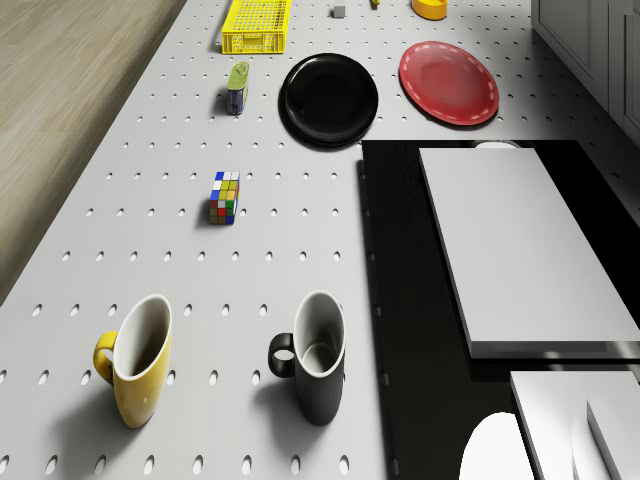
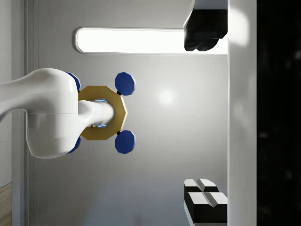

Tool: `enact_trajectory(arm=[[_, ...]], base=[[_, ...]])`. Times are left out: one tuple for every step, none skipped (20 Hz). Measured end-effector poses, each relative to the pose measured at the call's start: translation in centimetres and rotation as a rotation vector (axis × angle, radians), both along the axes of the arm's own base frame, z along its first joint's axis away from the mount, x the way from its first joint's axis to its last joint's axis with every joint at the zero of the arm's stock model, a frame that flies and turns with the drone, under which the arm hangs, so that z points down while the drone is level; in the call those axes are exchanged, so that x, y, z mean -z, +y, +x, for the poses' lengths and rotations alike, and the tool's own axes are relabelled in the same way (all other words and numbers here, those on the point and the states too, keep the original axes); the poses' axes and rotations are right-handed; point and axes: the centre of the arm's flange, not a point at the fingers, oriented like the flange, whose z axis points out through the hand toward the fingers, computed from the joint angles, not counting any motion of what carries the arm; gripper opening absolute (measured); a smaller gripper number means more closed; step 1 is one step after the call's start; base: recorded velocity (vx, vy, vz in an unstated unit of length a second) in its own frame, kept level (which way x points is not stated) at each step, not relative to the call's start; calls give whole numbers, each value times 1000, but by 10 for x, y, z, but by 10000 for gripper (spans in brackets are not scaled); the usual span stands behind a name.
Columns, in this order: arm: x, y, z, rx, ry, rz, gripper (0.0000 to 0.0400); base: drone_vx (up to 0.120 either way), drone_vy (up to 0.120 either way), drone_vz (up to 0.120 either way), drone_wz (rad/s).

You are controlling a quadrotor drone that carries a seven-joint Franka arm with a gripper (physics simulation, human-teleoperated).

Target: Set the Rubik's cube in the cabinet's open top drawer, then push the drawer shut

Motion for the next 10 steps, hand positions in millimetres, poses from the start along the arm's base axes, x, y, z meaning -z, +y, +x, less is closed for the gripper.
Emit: enact_trajectory(arm=[[0,0,0,0,-1,0,400],[0,0,0,0,-2,0,400],[0,0,0,0,-2,0,400],[0,0,0,0,-3,-1,400],[0,0,0,0,-4,-1,400],[0,0,0,0,-5,-1,400],[0,0,-1,0,-5,-1,400],[0,0,-1,0,-6,-2,400],[0,0,-1,0,-7,-2,400],[0,0,-1,0,-8,-3,400]], base=[[0,0,0,0],[120,120,0,0],[120,120,0,0],[120,120,0,0],[120,120,0,0],[120,120,0,0],[120,120,0,0],[120,120,0,0],[120,120,0,0],[120,120,0,0]])
